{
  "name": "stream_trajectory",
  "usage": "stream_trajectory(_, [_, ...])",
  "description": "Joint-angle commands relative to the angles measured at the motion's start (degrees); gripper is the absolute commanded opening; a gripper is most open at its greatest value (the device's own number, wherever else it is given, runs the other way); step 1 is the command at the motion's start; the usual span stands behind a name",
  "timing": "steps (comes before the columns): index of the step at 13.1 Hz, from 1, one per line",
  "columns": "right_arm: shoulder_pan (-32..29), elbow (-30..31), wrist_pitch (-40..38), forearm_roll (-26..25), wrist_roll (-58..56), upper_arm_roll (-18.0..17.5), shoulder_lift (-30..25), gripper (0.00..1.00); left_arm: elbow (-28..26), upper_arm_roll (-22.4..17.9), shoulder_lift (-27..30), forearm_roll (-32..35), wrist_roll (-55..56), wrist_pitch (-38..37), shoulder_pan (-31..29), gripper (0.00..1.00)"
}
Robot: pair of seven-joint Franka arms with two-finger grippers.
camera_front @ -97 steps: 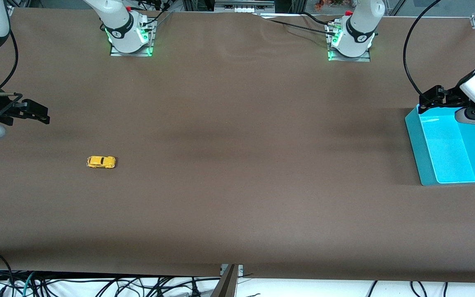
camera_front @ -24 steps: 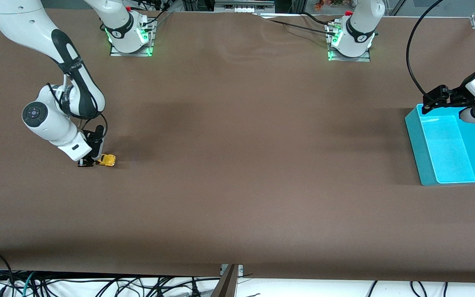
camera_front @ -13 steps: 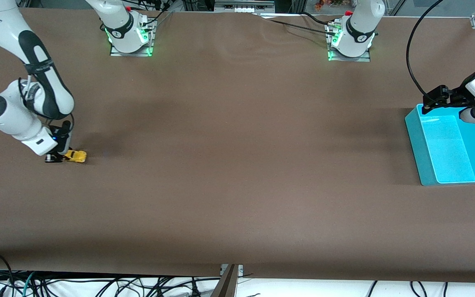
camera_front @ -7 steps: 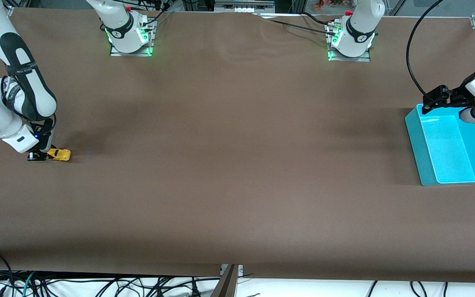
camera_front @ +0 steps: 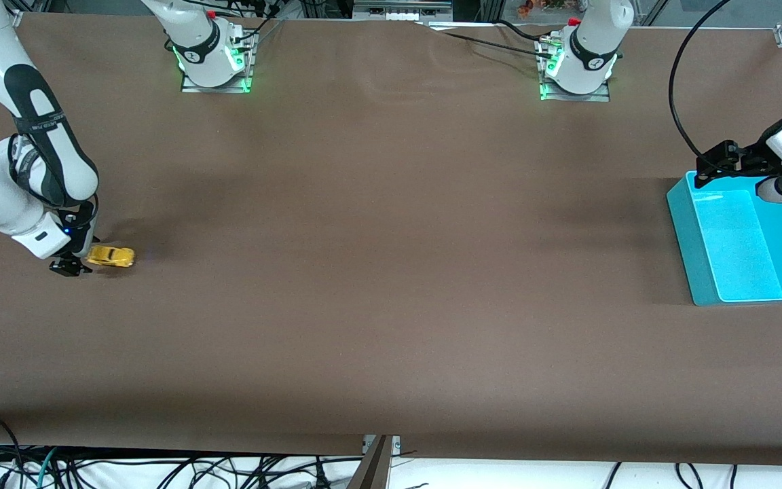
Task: Wind and store yellow beetle car
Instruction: 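Release the car from the right gripper so it rolls toward the bin, then raise the right gripper while the left gripper reaches toward the car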
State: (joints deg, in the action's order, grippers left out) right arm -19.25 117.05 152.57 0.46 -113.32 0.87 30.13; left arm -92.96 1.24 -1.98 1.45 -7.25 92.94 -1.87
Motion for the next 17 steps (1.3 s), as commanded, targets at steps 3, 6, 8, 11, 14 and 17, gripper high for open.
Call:
stream_trajectory(3, [-0.9,-2.5,-3.0,1.3,-1.5,-1.0,0.2,1.00,1.8,0.3,-0.7,0.4,0.3,-1.4,-0.2,1.00])
stream_trajectory(6, [-0.8,-3.1,-4.1,1.7,-0.7,-2.3,-0.1,1.00,1.8,0.3,-0.7,0.4,0.2,-1.4,-0.2,1.00])
stream_trajectory(8, [-0.5,-4.0,-6.0,5.7,0.3,-3.2,-0.8,1.00,1.8,0.2,-1.1,0.4,-0.1,-1.4,-0.4,1.00])
stream_trajectory(11, [-0.3,-7.6,-11.0,6.4,7.9,-4.7,-1.0,1.00,1.9,0.2,-2.2,0.4,-0.4,-1.4,-0.3,1.00])
stream_trajectory(14, [0.2,-11.1,-16.0,6.4,19.3,-5.7,-1.6,1.00,1.9,0.1,-2.9,0.3,-0.4,-1.4,-0.8,1.00])
stream_trajectory(17, [2.8,-11.2,-17.7,6.2,32.1,-5.7,-3.8,1.00,1.9,0.1,-3.1,0.4,-0.5,-1.4,-0.9,1.00])
